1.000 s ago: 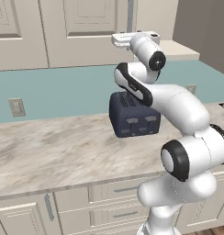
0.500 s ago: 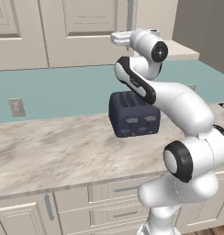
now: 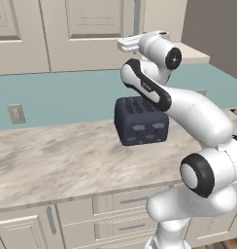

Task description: The dining table condiment station is running low on ketchup. Refill the condiment station by opening the cabinet and taking the ketchup from the cabinet and placing it on the dining table.

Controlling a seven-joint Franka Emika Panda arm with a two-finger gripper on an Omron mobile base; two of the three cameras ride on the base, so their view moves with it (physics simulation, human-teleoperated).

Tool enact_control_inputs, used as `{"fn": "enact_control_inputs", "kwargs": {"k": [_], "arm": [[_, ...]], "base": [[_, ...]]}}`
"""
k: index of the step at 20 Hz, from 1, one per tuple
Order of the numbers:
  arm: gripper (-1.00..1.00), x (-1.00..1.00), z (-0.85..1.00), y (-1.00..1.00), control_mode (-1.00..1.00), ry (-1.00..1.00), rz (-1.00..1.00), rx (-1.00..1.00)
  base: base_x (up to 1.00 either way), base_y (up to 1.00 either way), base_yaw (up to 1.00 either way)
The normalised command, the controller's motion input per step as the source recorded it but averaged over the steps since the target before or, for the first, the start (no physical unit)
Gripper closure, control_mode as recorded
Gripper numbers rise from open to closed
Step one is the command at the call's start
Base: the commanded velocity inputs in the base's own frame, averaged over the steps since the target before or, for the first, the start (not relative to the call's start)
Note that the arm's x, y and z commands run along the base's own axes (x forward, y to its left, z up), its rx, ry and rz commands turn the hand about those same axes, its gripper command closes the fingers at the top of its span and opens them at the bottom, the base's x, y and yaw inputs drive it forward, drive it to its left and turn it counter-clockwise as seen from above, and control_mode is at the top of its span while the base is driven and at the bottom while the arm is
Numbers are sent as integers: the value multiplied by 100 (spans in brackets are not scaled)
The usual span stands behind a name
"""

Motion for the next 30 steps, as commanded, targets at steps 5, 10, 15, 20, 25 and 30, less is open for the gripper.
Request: {"fn": "enact_control_inputs", "kwargs": {"k": [5,10,15,20,25,30], "arm": [[100,-79,0,100,-100,-7,0,-15],[100,-100,9,100,-100,-1,0,-7],[100,-100,4,100,-100,0,0,-1],[100,-100,0,100,-100,0,0,0],[100,-100,0,100,-100,0,0,0],[100,-100,0,100,-100,0,0,0]], "base": [[0,0,0],[0,0,0],[0,0,0],[0,0,0],[0,0,0],[0,0,0]]}}
